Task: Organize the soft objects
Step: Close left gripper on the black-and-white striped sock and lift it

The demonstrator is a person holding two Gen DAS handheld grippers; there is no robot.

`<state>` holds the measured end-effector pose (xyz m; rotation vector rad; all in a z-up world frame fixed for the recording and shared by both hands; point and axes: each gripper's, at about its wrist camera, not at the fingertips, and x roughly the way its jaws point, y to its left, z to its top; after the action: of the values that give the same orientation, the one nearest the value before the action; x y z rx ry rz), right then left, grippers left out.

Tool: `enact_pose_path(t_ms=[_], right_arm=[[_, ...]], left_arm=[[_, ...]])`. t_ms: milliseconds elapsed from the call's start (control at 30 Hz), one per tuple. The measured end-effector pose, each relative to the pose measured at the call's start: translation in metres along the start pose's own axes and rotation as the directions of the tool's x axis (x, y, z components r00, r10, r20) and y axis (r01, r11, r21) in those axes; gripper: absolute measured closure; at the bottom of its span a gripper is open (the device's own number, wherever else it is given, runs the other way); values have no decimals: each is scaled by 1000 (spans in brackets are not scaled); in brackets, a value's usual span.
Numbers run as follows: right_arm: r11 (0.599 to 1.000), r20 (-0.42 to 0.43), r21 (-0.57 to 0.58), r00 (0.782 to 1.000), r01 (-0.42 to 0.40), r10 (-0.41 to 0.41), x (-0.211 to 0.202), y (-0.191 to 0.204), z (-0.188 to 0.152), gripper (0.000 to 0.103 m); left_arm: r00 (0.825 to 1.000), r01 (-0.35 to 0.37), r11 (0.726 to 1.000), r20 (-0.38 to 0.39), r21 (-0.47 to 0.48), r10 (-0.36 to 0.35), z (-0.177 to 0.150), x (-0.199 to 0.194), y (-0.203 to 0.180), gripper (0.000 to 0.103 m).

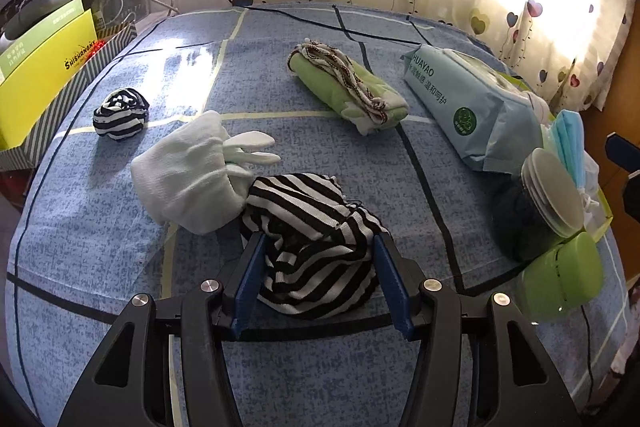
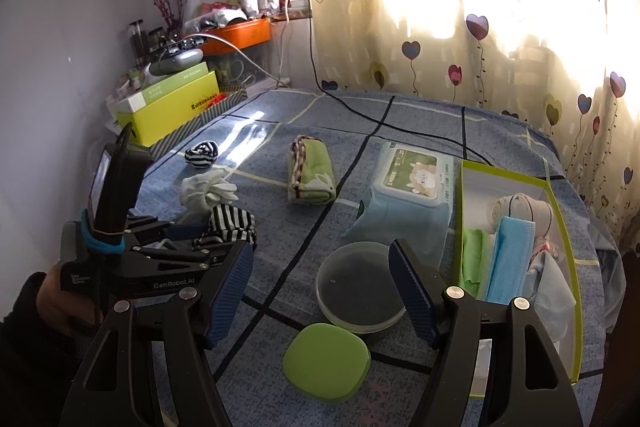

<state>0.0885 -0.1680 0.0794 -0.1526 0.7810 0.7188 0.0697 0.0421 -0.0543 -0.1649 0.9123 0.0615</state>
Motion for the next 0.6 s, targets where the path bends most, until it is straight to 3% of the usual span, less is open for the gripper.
enact_pose_path(t_ms=[100,133,200,267,467,600], right_arm=[[1000,-5,-8,1000,1,-1,3,2,2,32],[1000,-7,-10,1000,1,-1,4,4,3,32],[1000,-14,-13,1000,1,-1,8,6,4,32],[1000,-22,-16,1000,2,-2,11,8,6,32],[999,-41,-41,999,6,-8,19,20,11,32],[998,-47,-57,999,8,-11,24,28,16,32]], left_arm=[[1000,-15,1000,13,-4,15,-2,1,2,52],[1000,-25,1000,17,-4,25,-3,0,3,57],[999,-22,1000,23,-16,23,-3,-2,7,77],[1000,-1,999,24,-36,1,-4,-4,12,84],[996,69,996,56,-60,-66,-9,-15,21,87],[984,147,988,107,-55,-140,-11,-31,27,87]])
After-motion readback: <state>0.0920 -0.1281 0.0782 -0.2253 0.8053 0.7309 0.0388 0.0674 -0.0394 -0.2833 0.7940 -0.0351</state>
